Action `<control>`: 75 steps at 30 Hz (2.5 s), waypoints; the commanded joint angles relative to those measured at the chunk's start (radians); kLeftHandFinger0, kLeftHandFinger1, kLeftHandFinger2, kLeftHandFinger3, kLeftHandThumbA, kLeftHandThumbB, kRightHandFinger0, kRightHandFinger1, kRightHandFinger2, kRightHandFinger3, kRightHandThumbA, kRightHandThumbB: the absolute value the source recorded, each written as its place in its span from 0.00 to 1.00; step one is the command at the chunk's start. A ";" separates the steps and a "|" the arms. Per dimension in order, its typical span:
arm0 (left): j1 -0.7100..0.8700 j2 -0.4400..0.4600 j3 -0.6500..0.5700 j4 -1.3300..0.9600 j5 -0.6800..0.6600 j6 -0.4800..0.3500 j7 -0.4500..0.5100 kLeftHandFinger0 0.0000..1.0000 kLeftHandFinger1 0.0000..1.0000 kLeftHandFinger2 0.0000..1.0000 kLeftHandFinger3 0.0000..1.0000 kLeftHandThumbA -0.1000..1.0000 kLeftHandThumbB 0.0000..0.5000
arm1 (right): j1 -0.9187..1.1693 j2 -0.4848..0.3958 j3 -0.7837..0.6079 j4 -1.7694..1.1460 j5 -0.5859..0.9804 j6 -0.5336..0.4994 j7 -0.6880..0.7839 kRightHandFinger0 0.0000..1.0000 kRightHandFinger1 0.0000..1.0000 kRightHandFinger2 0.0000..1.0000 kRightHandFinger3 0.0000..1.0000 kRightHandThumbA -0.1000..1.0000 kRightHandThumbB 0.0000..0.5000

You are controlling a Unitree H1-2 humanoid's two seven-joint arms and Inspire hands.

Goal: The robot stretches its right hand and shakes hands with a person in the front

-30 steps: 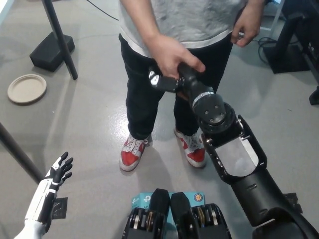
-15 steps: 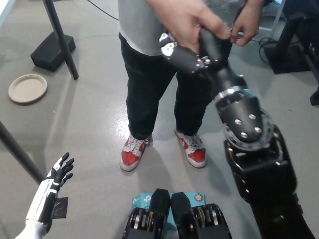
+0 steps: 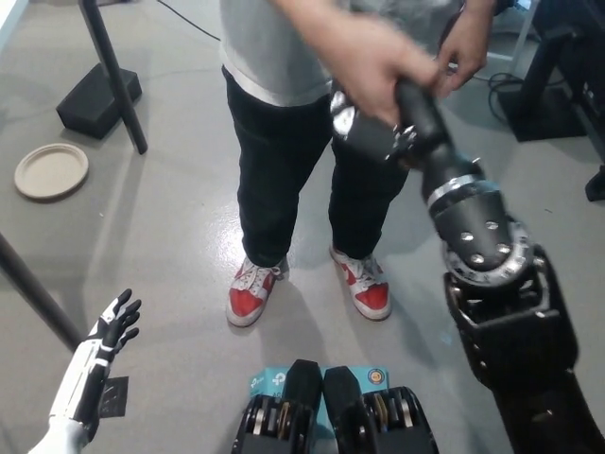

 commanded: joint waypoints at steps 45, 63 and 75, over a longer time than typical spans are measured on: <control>-0.030 0.023 -0.001 -0.024 -0.004 -0.006 -0.022 1.00 1.00 1.00 1.00 1.00 0.37 | -0.044 -0.031 -0.008 -0.322 -0.061 0.050 0.084 1.00 1.00 1.00 1.00 0.11 0.02; -0.034 0.031 -0.005 -0.032 0.014 0.005 -0.019 1.00 1.00 1.00 1.00 1.00 0.36 | -0.264 -0.001 -0.040 0.562 -0.021 -0.225 -0.063 1.00 1.00 1.00 1.00 0.08 0.04; -0.037 0.034 -0.004 -0.021 0.004 -0.006 -0.026 1.00 1.00 1.00 1.00 1.00 0.34 | -0.177 -0.033 -0.006 0.322 -0.041 -0.150 0.012 1.00 1.00 1.00 1.00 0.56 0.54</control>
